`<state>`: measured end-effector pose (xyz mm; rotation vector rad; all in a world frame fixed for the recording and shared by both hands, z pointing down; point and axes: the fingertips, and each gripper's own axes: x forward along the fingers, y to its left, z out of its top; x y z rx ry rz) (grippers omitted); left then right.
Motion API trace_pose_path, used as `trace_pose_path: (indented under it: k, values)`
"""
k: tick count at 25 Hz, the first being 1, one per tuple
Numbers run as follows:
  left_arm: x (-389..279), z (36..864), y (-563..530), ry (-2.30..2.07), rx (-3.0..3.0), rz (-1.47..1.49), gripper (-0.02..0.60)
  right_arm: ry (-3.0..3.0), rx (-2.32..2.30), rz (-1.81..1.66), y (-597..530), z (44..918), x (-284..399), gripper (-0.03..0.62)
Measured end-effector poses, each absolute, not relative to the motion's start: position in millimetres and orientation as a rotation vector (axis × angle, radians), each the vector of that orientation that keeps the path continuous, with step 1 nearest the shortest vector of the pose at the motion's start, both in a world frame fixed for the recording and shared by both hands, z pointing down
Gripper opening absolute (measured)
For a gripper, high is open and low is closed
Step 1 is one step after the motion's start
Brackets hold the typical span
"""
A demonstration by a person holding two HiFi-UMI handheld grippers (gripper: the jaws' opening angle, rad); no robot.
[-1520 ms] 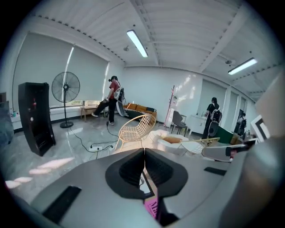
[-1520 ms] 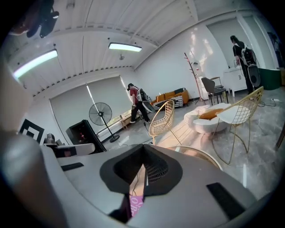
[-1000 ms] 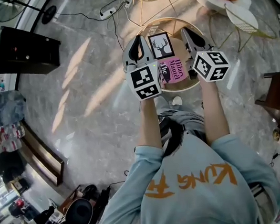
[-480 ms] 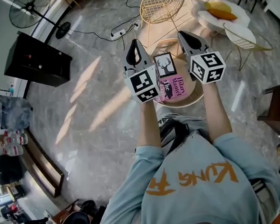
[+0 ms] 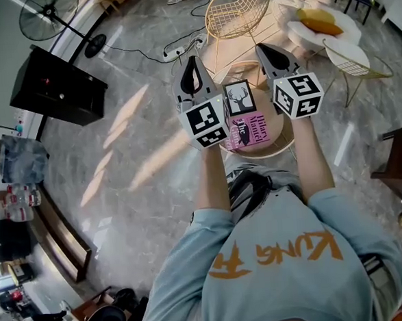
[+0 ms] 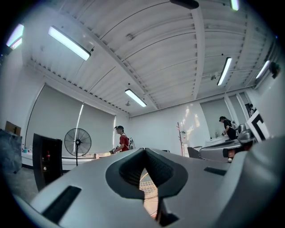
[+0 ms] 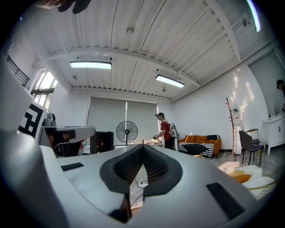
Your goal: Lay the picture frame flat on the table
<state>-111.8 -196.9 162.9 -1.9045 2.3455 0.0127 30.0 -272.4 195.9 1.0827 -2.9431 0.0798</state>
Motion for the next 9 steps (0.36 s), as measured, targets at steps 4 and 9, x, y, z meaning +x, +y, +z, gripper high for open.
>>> trace_pose_path:
  k: [4,9]
  values:
    - [-116.9,162.8,-193.8,2.352,-1.898,0.009,0.02,-2.939,1.062,0.074,-270.3,196.9,22.7,-0.005]
    - [-114.2,161.0,-200.0,2.352,-1.904,0.0,0.02,-2.938,1.059,0.069,-276.6,194.5,24.3,-0.005]
